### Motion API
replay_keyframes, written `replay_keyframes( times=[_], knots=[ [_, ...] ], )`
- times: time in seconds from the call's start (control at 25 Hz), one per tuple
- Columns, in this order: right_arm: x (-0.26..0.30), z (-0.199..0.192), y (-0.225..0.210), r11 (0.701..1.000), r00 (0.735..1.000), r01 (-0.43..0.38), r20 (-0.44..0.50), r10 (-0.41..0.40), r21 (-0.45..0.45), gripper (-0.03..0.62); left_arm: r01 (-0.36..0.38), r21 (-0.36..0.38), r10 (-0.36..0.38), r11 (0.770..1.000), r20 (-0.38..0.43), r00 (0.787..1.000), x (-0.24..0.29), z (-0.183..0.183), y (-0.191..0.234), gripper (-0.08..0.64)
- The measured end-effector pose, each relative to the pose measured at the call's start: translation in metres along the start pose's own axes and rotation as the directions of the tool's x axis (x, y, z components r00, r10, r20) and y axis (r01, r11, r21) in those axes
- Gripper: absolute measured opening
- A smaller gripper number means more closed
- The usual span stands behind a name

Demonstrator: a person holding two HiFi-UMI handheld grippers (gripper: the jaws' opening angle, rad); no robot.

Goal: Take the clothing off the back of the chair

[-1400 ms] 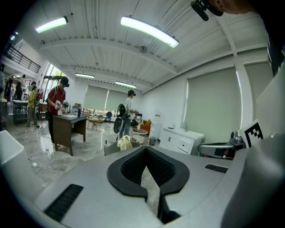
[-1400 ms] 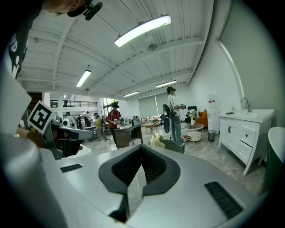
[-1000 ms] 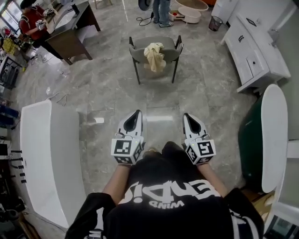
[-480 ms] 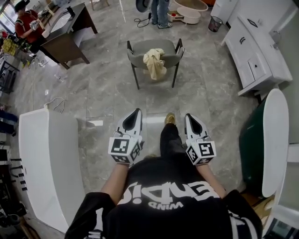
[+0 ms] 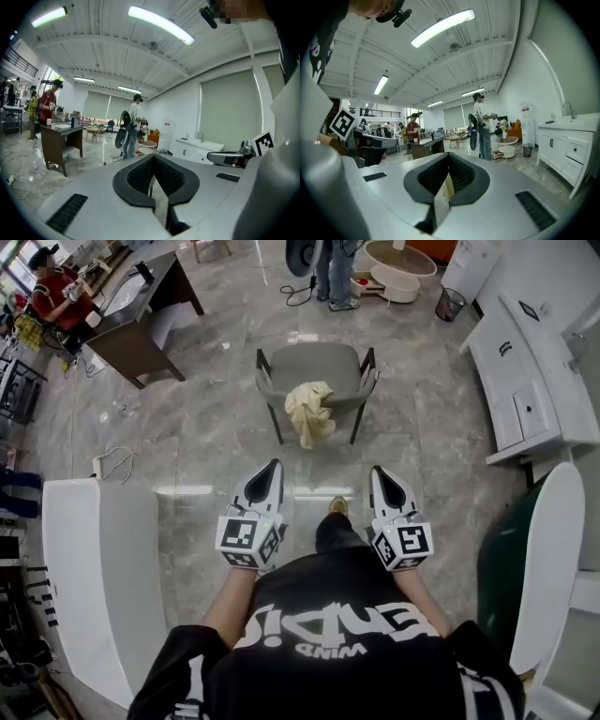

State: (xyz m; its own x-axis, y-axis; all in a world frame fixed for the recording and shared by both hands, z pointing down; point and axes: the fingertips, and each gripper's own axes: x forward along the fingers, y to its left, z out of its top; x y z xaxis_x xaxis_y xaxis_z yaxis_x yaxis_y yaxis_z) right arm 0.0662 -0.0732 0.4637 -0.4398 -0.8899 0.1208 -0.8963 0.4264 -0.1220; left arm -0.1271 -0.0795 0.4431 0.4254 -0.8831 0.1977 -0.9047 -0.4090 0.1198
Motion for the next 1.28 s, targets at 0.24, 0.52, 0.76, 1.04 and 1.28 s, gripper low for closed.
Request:
replay_keyframes(
  times=[0.24,0.52,0.76,1.04,1.28],
  knots=[
    [0.068,0.031,-0.071,1.0,1.0,-0.018,0.009,0.018,0.012,0.014,-0.039,0.008,0.04,0.999,-0.053,0.998,0.08,0.02,0.011,0.017],
    [0.13,0.042,-0.103,0.997,0.997,-0.07,-0.022,0.07,0.017,0.014,-0.089,0.001,0.089,0.996,-0.022,0.996,0.132,0.044,0.031,0.017],
    [0.161,0.039,-0.085,0.99,0.989,-0.136,-0.052,0.137,0.025,0.014,-0.071,0.033,0.072,0.997,-0.028,0.997,0.151,0.048,0.043,0.022],
    [0.184,0.033,-0.08,0.988,0.985,-0.151,-0.079,0.152,0.02,0.014,-0.021,-0.001,0.021,1.0,-0.086,0.996,0.179,0.025,0.058,0.418],
    [0.194,0.031,-0.083,0.99,0.986,-0.142,-0.089,0.143,0.017,0.014,0.011,0.002,-0.01,1.0,-0.182,0.983,0.21,-0.01,0.065,0.456]
  ],
)
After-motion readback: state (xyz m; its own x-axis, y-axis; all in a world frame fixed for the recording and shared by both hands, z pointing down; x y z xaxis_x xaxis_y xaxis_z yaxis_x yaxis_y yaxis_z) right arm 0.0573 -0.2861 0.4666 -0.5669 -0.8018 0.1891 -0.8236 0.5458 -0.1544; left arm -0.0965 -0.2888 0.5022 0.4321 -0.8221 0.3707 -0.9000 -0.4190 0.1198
